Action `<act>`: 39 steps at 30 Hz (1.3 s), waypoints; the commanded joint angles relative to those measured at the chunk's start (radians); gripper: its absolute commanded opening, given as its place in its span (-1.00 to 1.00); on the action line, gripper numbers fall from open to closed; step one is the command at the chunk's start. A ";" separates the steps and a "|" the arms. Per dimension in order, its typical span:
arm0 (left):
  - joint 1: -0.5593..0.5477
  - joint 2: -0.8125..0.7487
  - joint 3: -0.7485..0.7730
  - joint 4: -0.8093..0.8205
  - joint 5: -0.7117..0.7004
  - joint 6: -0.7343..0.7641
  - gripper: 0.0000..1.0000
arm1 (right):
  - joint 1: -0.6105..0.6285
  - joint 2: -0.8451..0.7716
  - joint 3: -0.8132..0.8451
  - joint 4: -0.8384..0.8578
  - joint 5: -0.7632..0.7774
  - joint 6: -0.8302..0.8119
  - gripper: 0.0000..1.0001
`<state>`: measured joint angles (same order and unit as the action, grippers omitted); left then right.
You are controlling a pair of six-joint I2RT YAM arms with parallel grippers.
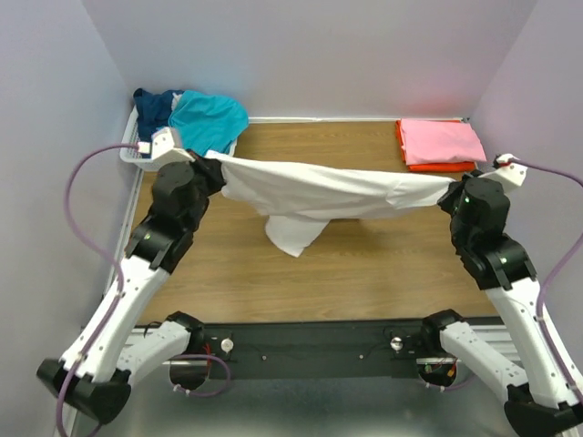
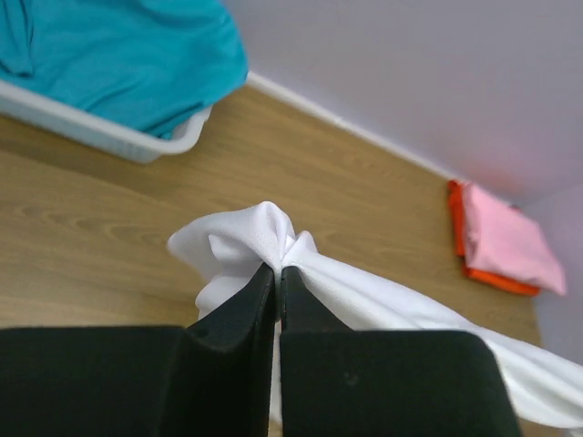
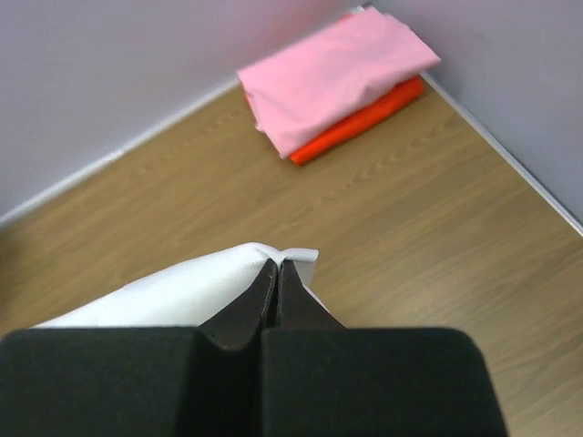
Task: Fold and stack the t-shirts
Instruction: Flatten the tshirt out
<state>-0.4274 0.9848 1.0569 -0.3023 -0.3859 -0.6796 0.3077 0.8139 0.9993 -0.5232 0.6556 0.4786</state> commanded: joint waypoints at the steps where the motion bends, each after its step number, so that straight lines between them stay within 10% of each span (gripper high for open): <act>1: 0.001 -0.129 0.015 -0.018 -0.024 0.006 -0.81 | 0.001 -0.082 0.044 -0.038 -0.091 -0.026 -0.99; 8: 0.003 -0.164 0.032 -0.003 0.005 0.044 -0.80 | 0.001 -0.145 0.042 -0.041 -0.110 -0.029 -0.99; 15: 0.019 0.174 0.061 0.057 0.091 0.090 -0.78 | 0.001 0.026 0.010 -0.041 -0.028 -0.018 -0.99; 21: 0.064 0.617 0.216 0.043 0.229 0.132 0.54 | -0.001 0.342 -0.024 -0.023 0.018 0.017 -0.99; 23: 0.064 0.670 0.232 0.034 0.254 0.126 0.63 | -0.002 0.396 -0.027 -0.018 0.018 0.025 -0.99; 26: 0.061 0.620 0.140 0.064 0.257 0.115 0.94 | -0.004 0.447 -0.039 -0.014 0.036 0.038 -0.99; 39: -0.197 0.302 -0.386 0.118 0.375 -0.113 0.92 | -0.004 0.424 -0.140 0.022 -0.033 0.043 -0.99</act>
<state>-0.5667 1.3022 0.7979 -0.2081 -0.0895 -0.6556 0.3065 1.2522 0.8764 -0.5182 0.6327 0.4976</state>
